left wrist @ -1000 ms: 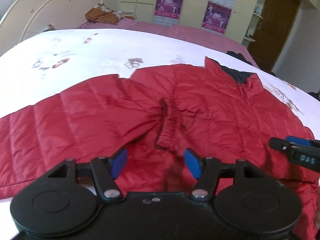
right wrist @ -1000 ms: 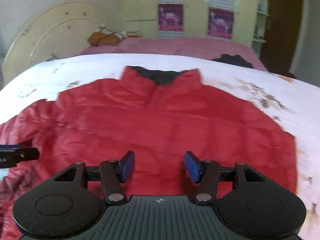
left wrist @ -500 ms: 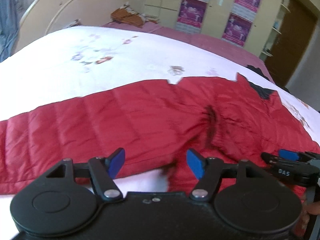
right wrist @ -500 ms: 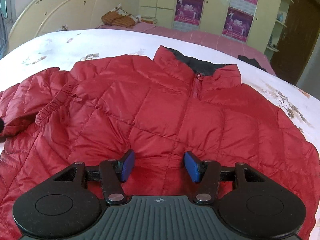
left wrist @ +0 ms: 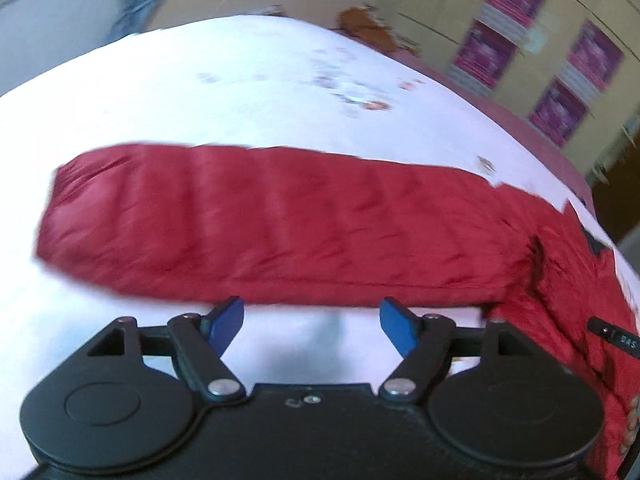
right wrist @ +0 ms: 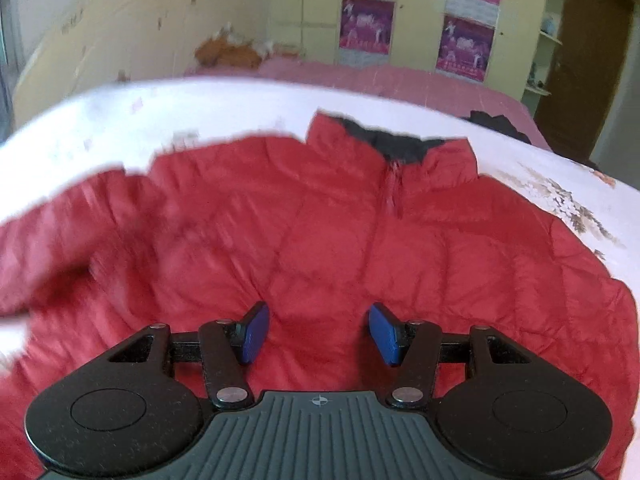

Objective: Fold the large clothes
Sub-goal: 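Reach the left gripper to the other sleeve cuff and grasp it, then lift the sleeve with the left gripper and lay it across the jacket body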

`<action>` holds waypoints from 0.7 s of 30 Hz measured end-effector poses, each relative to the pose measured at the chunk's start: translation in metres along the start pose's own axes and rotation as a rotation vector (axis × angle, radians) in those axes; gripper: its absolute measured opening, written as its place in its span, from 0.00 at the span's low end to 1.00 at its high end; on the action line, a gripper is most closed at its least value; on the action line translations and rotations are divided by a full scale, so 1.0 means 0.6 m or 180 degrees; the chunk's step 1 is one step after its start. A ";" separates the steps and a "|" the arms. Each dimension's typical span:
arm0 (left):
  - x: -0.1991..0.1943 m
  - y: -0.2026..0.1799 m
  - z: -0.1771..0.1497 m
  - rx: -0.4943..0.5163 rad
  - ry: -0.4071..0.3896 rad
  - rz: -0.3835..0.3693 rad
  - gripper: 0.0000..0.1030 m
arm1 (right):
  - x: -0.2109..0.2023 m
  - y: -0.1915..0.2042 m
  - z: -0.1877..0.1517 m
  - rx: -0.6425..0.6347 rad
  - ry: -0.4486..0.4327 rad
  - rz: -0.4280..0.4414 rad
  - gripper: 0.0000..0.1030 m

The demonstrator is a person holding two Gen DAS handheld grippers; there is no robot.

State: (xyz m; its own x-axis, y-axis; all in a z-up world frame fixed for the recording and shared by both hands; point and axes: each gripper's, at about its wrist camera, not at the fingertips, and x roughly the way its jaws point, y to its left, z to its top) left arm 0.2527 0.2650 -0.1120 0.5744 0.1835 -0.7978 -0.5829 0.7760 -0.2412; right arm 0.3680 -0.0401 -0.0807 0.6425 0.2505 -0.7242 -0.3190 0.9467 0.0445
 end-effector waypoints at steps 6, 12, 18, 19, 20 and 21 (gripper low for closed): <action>-0.025 0.093 -0.013 -0.0704 -0.0114 0.0087 0.72 | 0.002 0.056 0.007 -0.0165 -0.0013 0.0243 0.54; -0.001 0.159 -0.007 -0.1172 -0.0350 -0.0060 0.62 | 0.018 0.082 0.001 -0.0228 0.0057 0.0283 0.54; 0.035 0.185 0.028 -0.1451 -0.0598 -0.0082 0.30 | 0.023 0.082 0.004 -0.0200 0.0005 0.0216 0.54; 0.037 0.189 0.028 -0.1481 -0.0615 -0.0081 0.24 | 0.027 0.083 0.004 -0.0199 0.0016 0.0205 0.54; 0.039 0.191 0.030 -0.1498 -0.0620 -0.0079 0.18 | 0.034 0.085 0.002 -0.0216 0.0064 0.0194 0.54; 0.039 0.190 0.032 -0.1489 -0.0630 -0.0084 0.15 | 0.044 0.087 -0.002 -0.0240 0.0141 0.0188 0.54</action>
State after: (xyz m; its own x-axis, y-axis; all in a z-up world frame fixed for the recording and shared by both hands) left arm 0.2107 0.3697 -0.1477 0.6638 0.3134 -0.6791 -0.7358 0.4368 -0.5175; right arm 0.3676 0.0160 -0.0985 0.5901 0.2947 -0.7516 -0.4081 0.9122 0.0372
